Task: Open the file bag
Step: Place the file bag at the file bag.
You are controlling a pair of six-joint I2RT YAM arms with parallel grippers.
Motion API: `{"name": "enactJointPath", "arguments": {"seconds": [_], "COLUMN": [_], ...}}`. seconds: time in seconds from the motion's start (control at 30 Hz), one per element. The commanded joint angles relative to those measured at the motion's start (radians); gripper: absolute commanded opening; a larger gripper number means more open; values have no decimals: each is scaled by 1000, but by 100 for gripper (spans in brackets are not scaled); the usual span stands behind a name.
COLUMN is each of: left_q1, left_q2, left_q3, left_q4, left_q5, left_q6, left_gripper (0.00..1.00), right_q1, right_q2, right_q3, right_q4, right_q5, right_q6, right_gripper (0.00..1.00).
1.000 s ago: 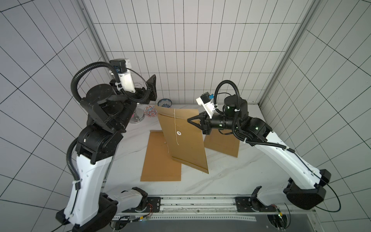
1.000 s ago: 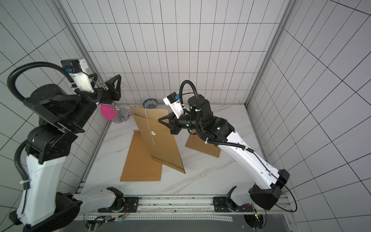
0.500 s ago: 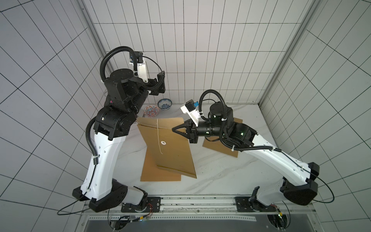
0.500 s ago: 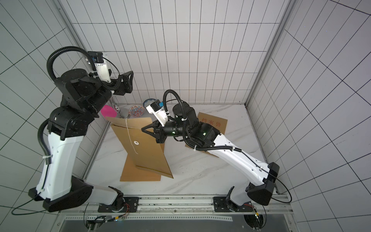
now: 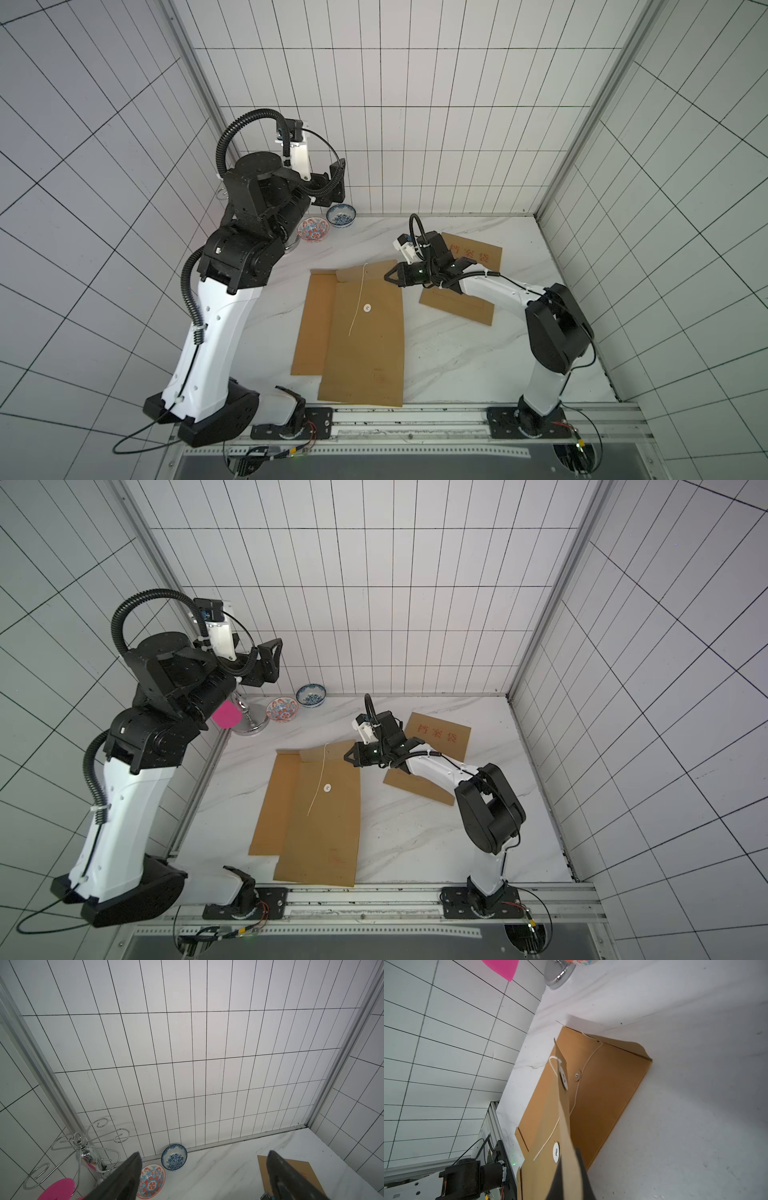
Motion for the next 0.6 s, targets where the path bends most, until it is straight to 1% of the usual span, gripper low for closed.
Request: {"name": "enactJointPath", "arguments": {"seconds": [0.0,0.23,0.57], "left_q1": [5,6,6], "left_q2": [-28,-46,-53], "left_q3": [-16,-43,-63], "left_q4": [10,11,11], "left_q5": [19,25,46], "left_q6": [-6,0,-3], "left_gripper": [94,94,94], "right_q1": [-10,-51,-107], "right_q2": [24,111,186], "right_q3": [23,87,174], "right_q4": [32,24,10], "right_q5": [-65,-90,-127], "right_q6": [-12,-21,-36], "right_gripper": [0,0,0]}}
